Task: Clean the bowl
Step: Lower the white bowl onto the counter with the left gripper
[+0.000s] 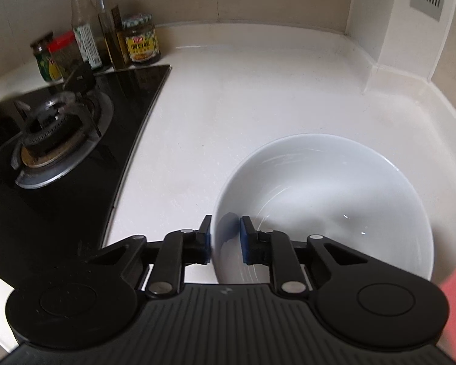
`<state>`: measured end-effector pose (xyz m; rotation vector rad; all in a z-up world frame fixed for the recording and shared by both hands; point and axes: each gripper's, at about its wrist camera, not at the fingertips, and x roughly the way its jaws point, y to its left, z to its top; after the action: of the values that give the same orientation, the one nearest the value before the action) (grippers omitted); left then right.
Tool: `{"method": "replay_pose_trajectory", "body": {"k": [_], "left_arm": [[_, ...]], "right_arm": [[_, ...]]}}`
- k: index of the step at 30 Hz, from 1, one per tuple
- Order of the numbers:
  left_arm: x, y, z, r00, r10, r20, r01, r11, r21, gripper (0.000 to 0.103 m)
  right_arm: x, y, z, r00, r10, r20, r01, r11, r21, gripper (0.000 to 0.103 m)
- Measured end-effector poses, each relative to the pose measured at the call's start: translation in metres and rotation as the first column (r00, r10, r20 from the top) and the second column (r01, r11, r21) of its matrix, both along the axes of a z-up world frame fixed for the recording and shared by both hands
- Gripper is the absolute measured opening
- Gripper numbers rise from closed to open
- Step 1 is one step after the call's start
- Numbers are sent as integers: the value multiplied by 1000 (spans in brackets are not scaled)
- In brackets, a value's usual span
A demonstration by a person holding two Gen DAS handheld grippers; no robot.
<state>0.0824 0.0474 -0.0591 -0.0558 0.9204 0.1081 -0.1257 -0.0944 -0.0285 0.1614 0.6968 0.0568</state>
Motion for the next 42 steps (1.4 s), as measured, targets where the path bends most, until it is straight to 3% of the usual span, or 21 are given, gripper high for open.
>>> {"method": "replay_pose_trajectory", "body": {"k": [5,9,15,24,36,42], "left_arm": [[-10,3,15,997,-21,70,21,1000,6,15],[-12,10,19,996,-31,80,32,999,-15,15],[-15,15,20,995,-47,88,48,999,-17,15],[-15,15,19,994,-66,87,68,998,-14,15],[-16,16,12,995,-82,64,84,996,-19,15],[-17,15,8,995,-91,51,92,996,-16,15]], "right_arm": [[23,9,-21,990,-112,89,121,988,-98,27],[40,11,-47,977,-177,119,188,978,-90,27],[63,16,-70,982,-148,118,166,972,-168,27],[70,16,-90,987,-144,67,155,968,-196,27],[67,21,-92,989,-138,56,147,961,-233,28],[62,27,-89,989,-132,74,147,953,-266,35]]}}
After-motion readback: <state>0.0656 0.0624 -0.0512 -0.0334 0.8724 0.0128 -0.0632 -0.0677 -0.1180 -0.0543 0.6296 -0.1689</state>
